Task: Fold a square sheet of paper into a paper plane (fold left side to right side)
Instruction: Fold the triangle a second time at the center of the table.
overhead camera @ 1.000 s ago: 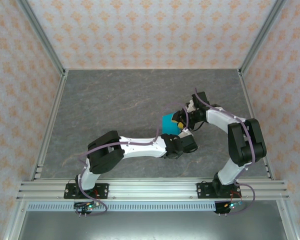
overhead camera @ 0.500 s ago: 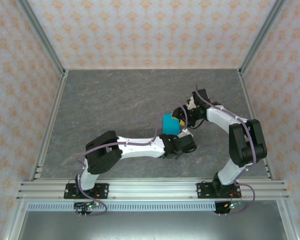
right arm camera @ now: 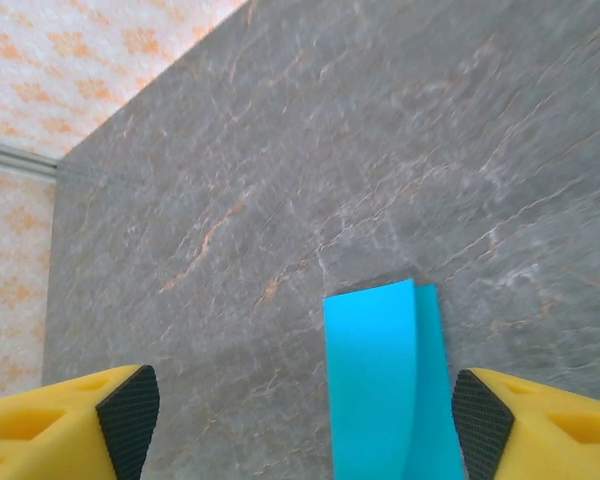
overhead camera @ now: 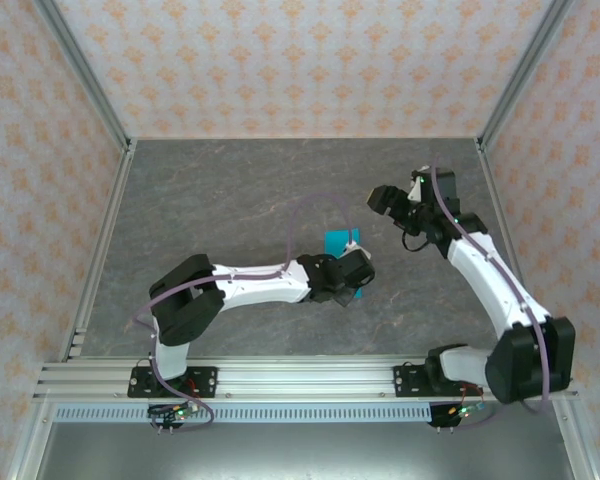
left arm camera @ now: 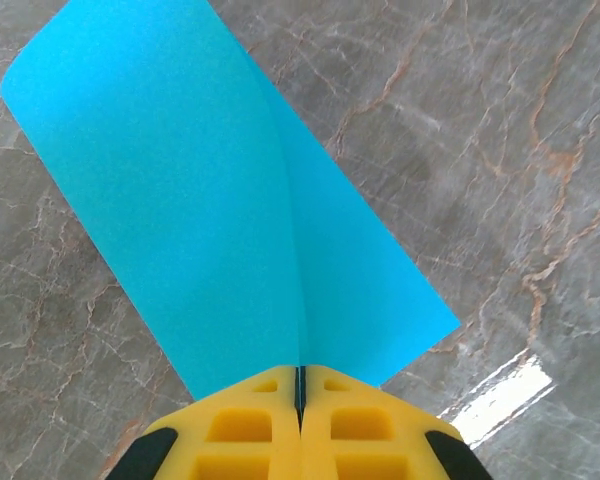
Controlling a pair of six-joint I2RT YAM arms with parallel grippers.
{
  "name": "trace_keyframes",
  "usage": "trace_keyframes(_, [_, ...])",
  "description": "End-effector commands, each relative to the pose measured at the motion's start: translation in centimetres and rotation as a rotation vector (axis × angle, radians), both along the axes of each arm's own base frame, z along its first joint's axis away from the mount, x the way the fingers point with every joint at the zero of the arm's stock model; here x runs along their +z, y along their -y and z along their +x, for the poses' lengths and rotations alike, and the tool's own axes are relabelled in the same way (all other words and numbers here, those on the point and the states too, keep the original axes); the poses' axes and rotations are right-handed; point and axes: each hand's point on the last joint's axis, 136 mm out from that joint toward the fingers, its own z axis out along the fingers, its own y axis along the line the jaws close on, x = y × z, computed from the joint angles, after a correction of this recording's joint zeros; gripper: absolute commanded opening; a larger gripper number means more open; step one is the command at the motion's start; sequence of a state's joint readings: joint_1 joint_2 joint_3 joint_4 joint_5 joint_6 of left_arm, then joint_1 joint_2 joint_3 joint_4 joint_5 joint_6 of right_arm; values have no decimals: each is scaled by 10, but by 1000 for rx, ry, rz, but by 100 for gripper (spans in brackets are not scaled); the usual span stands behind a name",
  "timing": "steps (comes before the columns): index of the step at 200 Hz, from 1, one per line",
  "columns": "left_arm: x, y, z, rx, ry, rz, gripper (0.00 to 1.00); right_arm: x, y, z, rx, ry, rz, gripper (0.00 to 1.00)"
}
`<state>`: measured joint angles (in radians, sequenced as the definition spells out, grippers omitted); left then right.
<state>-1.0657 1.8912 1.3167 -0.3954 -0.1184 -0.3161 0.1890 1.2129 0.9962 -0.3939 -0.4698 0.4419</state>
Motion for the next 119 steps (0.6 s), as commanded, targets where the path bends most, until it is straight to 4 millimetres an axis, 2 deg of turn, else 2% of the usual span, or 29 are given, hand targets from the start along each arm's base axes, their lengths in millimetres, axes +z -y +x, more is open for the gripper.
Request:
trace_keyframes(1, [14,7,0,14,-23,-109,0,-13,22,-18,-48,-8,-111,81])
trace_keyframes(26, [13,6,1,32,-61,-168,0,-23,26,-37,-52,-19,-113,78])
trace_keyframes(54, [15,4,4,54,-98,-241,0,-41,21,-56,-39,-40,-57,66])
trace_keyframes(119, [16,1,11,101,-186,-406,0,-99,-12,-84,35,-169,118,11])
